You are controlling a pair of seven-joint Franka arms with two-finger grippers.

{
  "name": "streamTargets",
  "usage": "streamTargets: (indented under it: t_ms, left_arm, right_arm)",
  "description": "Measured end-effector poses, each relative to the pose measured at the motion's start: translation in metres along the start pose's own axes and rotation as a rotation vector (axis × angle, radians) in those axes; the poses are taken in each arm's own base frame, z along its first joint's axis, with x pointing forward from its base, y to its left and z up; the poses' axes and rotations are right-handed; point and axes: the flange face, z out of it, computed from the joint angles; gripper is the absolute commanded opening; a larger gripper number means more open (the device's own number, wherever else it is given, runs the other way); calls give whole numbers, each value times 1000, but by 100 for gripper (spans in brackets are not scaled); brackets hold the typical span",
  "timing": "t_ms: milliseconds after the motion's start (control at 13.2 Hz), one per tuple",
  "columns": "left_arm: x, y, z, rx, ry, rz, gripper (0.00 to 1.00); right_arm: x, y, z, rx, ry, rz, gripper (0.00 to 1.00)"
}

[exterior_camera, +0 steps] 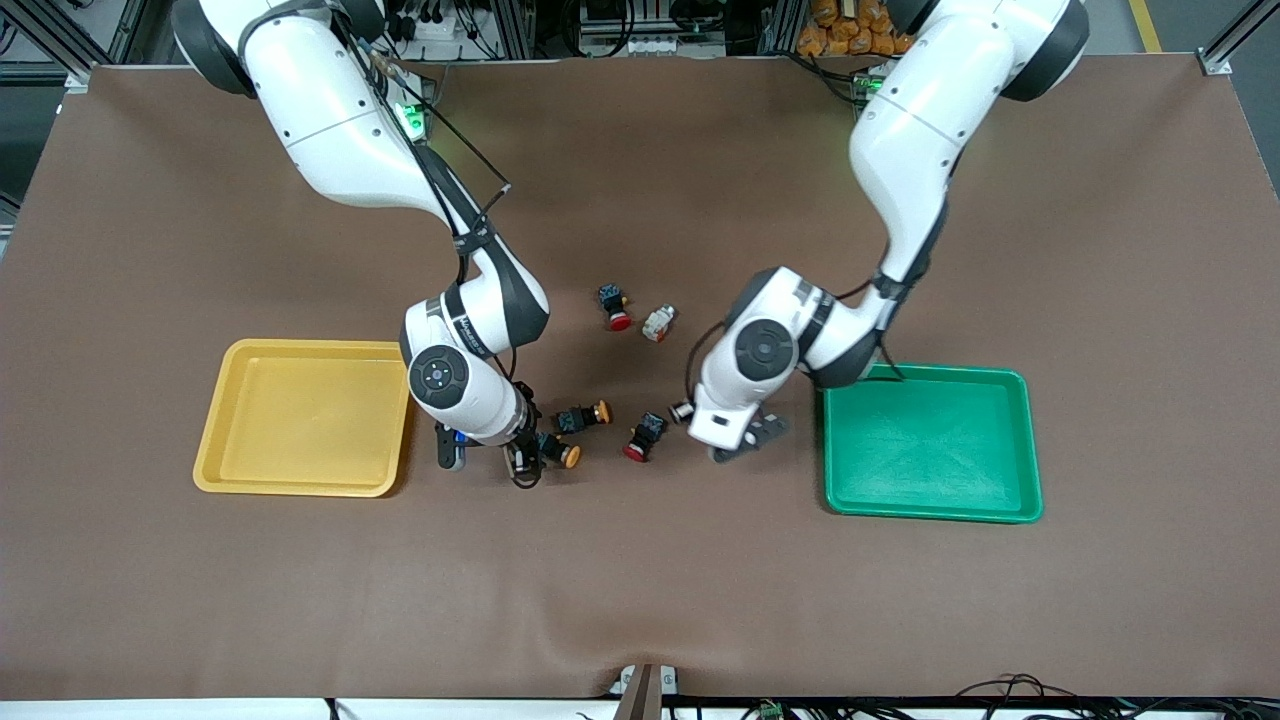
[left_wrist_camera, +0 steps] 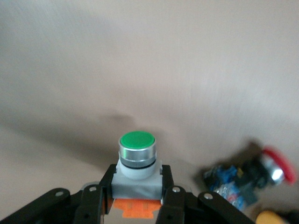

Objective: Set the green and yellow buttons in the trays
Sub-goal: 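Carry the green button to the green tray while the right gripper carries its button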

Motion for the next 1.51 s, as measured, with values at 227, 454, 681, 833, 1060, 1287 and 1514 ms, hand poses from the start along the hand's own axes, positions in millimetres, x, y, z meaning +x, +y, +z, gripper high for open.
streamTargets:
  t_ms: [227, 454, 681, 833, 1060, 1287, 1514]
  left_arm:
    - [55, -37, -76, 35, 14, 61, 0]
    - [106, -102, -114, 113, -34, 105, 0]
    - [154, -181, -94, 200, -53, 135, 0]
    - [171, -218, -78, 254, -59, 125, 0]
    - [182, -239, -58, 268, -70, 108, 0]
    - [194, -254, -39, 253, -70, 120, 23]
    - [202, -267, -31, 251, -78, 121, 100]
  right_arm:
    - [1, -1, 4, 14, -2, 2, 67]
    - [-3, 1, 12, 21, -2, -5, 30]
    - [-2, -1, 13, 30, -1, -21, 0]
    - [10, -7, 9, 40, 5, -35, 0]
    - [53, -33, -16, 74, 7, 5, 0]
    - [122, -59, -66, -35, 5, -68, 0]
    - [196, -58, -121, -141, -48, -302, 0]
